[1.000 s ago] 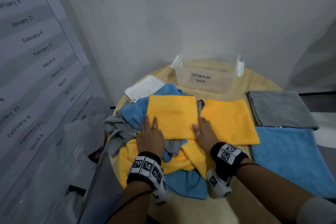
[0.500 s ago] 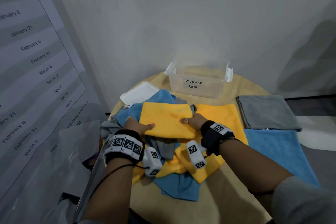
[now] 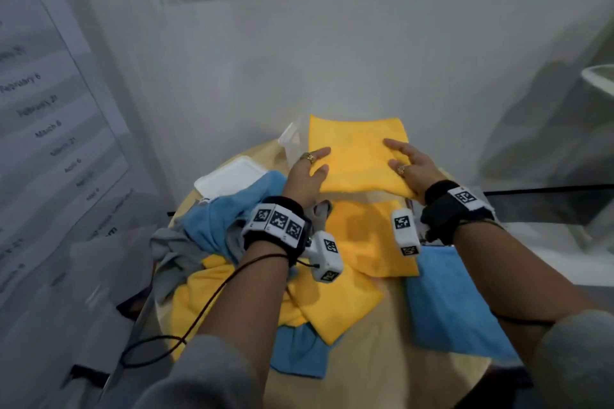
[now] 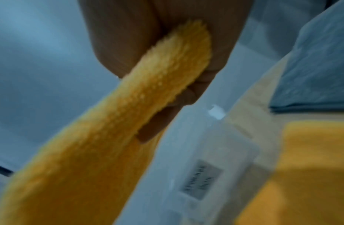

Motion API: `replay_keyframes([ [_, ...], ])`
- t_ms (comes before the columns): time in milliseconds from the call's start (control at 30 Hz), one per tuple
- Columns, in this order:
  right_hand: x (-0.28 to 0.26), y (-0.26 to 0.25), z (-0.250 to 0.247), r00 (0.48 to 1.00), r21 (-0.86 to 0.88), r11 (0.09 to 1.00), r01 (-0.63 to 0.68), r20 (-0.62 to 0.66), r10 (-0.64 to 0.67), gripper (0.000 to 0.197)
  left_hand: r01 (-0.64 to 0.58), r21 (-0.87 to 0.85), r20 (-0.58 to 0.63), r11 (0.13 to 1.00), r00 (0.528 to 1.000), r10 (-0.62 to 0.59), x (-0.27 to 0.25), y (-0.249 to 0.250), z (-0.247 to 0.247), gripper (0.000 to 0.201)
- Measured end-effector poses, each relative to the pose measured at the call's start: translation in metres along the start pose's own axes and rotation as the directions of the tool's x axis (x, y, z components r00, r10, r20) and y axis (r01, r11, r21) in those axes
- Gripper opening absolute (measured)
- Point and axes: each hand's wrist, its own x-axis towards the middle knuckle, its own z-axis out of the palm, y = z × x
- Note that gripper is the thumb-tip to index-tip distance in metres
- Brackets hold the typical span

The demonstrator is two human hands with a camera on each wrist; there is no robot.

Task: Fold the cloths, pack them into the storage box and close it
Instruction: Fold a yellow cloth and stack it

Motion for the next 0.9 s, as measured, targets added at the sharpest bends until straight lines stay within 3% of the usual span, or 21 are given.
replay_keyframes([
  [100,-0.012,0.060,-0.002,0.987,-0.297,0.947,-0.120,0.065,0.145,0.044,0.175,0.033,0.057,0.984,0.983,-0.177,-0.007,-0.039,0.041,0.036],
  [167,-0.024,0.095,0.006,0.955,-0.411,0.887,-0.209,0.110,0.276,0.047,0.325,0.176,0.160,0.929,0.922,-0.353,-0.017,-0.073,0.061,0.036],
  [233,-0.033,0.116,0.013,0.930,-0.423,0.869,-0.257,0.138,0.342,0.048,0.360,0.382,0.220,0.851,0.859,-0.462,-0.028,-0.103,0.072,0.037],
  [500,-0.002,0.127,0.023,0.912,-0.591,0.767,-0.249,0.123,0.391,0.058,0.234,0.631,0.173,0.739,0.887,-0.429,-0.014,-0.115,0.085,0.043],
  [800,0.023,0.127,0.011,0.938,-0.595,0.763,-0.252,0.044,0.344,0.068,0.202,0.583,0.228,0.787,0.889,-0.398,0.020,-0.120,0.085,0.052],
  [900,0.017,0.133,0.015,0.927,-0.630,0.726,-0.275,0.026,0.374,0.072,0.165,0.633,0.245,0.756,0.884,-0.398,0.019,-0.121,0.088,0.057],
])
